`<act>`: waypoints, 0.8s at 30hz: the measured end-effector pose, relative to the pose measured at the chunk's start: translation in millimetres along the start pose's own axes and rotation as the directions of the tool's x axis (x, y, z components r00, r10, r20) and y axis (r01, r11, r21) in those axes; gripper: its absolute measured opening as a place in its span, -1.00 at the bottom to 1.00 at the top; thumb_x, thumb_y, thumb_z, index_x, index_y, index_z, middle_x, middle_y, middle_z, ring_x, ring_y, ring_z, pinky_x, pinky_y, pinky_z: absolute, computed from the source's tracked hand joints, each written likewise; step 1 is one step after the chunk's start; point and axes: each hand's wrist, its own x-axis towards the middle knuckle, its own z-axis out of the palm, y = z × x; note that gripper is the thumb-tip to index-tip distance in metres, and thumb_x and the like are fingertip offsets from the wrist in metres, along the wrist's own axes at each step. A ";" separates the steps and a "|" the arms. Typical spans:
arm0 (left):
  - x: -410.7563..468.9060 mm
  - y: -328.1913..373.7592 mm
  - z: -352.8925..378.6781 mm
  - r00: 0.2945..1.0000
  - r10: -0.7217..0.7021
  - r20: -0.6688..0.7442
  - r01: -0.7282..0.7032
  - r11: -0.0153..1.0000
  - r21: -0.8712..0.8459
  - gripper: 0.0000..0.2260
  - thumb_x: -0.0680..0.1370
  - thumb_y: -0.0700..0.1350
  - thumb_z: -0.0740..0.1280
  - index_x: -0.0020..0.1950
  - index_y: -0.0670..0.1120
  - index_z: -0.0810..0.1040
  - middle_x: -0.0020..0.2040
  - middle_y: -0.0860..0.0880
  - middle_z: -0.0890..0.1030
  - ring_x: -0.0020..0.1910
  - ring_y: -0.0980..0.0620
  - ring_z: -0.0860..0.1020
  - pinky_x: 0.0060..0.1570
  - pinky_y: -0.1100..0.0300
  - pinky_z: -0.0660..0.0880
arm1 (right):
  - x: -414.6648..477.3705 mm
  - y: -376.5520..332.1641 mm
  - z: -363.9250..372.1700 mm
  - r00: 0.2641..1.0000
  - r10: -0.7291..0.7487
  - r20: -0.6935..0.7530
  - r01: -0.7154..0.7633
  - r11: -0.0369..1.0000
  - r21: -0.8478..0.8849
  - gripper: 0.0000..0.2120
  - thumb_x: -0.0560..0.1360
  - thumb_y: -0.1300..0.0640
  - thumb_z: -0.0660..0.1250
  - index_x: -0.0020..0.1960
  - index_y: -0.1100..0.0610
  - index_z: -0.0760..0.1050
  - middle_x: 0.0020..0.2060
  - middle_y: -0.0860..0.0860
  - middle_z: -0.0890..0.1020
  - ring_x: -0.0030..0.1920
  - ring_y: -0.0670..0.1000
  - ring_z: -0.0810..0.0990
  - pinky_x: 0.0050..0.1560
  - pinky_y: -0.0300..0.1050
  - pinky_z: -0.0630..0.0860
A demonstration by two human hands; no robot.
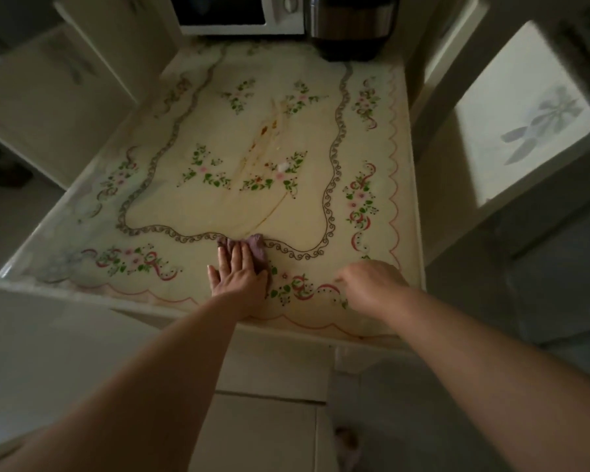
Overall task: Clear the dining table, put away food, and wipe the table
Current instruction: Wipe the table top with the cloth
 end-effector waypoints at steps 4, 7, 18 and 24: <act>12.4 8.0 -6.0 0.999 -0.041 -0.007 0.041 0.999 -0.031 -0.38 0.63 0.12 -0.03 0.55 -0.05 -0.29 0.56 -0.01 -0.31 0.50 -0.04 -0.39 0.46 -0.09 -0.36 | 31.6 18.5 -3.6 0.999 -0.027 -0.033 0.026 0.999 -0.034 -0.68 0.57 0.29 0.11 0.26 0.13 0.47 0.21 0.07 0.54 0.13 0.08 0.55 0.11 -0.02 0.53; 24.3 14.9 -10.6 0.997 -0.070 -0.016 0.069 0.997 -0.043 -0.38 0.63 0.13 -0.04 0.55 -0.06 -0.29 0.55 -0.01 -0.33 0.49 -0.04 -0.40 0.45 -0.08 -0.38 | 56.2 17.9 -12.0 0.994 -0.088 -0.058 0.085 0.995 -0.053 -0.67 0.58 0.26 0.16 0.33 0.10 0.41 0.29 0.03 0.48 0.18 0.05 0.53 0.11 -0.10 0.49; 45.1 31.9 -13.0 0.963 -0.269 -0.035 0.254 0.940 -0.227 -0.35 0.63 0.12 -0.03 0.54 -0.09 -0.32 0.53 -0.04 -0.38 0.46 -0.04 -0.47 0.44 -0.07 -0.41 | 126.8 5.2 -62.3 0.975 -0.205 0.086 0.219 0.950 -0.223 -0.40 0.57 0.18 0.24 0.53 0.22 0.06 0.52 0.12 0.11 0.50 0.11 0.12 0.45 0.01 0.22; 55.7 39.0 -17.1 0.923 -0.384 -0.027 0.362 0.890 -0.276 -0.35 0.63 0.12 -0.04 0.54 -0.10 -0.33 0.53 -0.06 -0.38 0.46 -0.06 -0.47 0.44 -0.09 -0.40 | 174.0 20.4 -80.6 0.966 -0.134 0.223 0.190 0.949 -0.251 0.07 0.43 -0.25 0.33 0.53 0.27 -0.27 0.53 0.19 -0.22 0.54 0.16 -0.23 0.51 0.07 -0.12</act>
